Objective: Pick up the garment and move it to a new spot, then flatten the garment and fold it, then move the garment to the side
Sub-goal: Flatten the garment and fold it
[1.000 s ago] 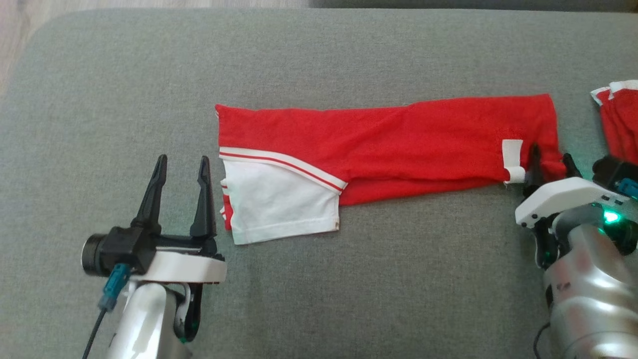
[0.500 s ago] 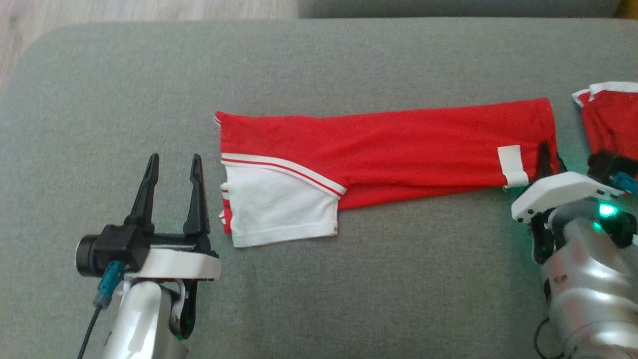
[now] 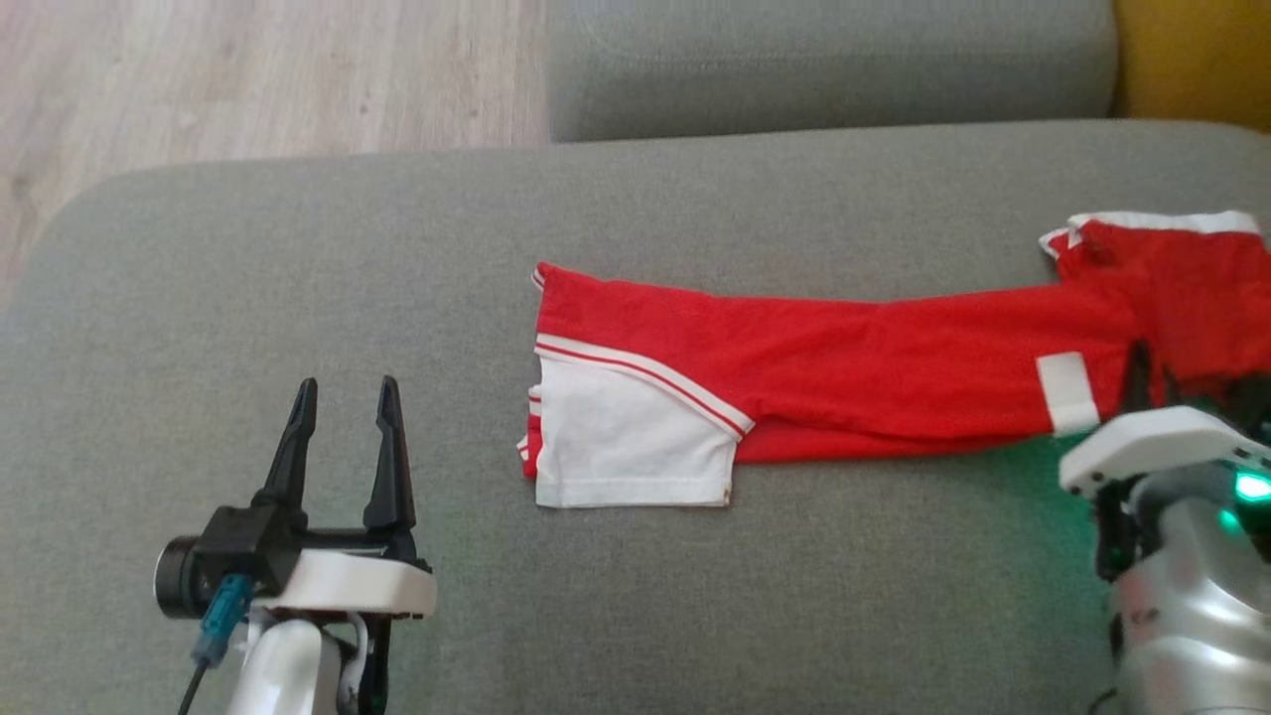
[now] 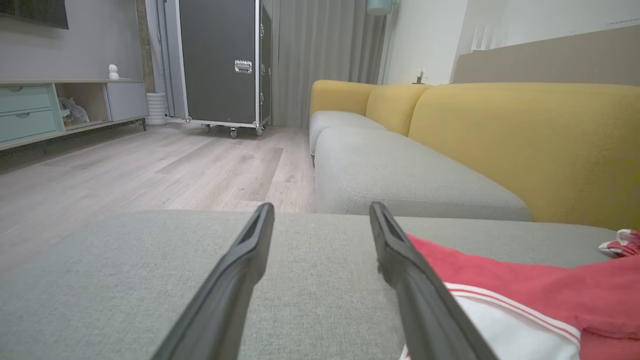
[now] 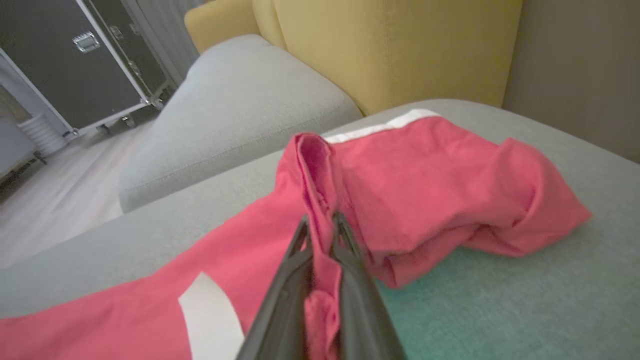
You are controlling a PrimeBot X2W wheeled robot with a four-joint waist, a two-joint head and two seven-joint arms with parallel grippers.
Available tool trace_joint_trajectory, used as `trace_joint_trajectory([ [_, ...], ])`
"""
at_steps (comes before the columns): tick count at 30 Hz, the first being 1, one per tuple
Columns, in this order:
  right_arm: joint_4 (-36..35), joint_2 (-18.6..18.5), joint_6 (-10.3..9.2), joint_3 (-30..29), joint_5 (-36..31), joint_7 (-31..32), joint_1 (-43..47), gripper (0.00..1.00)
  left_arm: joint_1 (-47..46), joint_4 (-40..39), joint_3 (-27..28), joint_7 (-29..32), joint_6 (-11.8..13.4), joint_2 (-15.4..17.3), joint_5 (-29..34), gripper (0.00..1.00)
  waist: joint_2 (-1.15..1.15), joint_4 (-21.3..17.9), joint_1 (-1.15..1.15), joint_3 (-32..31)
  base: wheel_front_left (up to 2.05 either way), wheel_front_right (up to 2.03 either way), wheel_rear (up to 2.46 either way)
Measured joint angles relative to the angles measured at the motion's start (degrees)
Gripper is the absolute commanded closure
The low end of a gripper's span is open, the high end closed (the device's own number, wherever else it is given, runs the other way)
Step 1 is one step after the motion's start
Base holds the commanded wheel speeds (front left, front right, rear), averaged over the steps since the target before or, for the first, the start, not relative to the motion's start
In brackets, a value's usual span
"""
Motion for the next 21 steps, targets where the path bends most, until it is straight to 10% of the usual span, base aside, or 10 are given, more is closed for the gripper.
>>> trace_joint_trajectory([
  [8,-5.1,2.6,0.0,8.2,5.3,0.0,0.0,1.0,0.9,-0.3,-0.1,0.0,0.0,0.0,0.3,0.0,0.0,2.0,0.01,-3.1,0.0,0.0,0.0],
  [21,-10.0,2.7,0.0,39.4,28.9,-0.1,0.9,1.0,3.2,-1.8,1.3,0.0,0.0,0.1,1.8,0.0,0.0,11.2,0.01,-5.9,0.0,0.0,0.0],
])
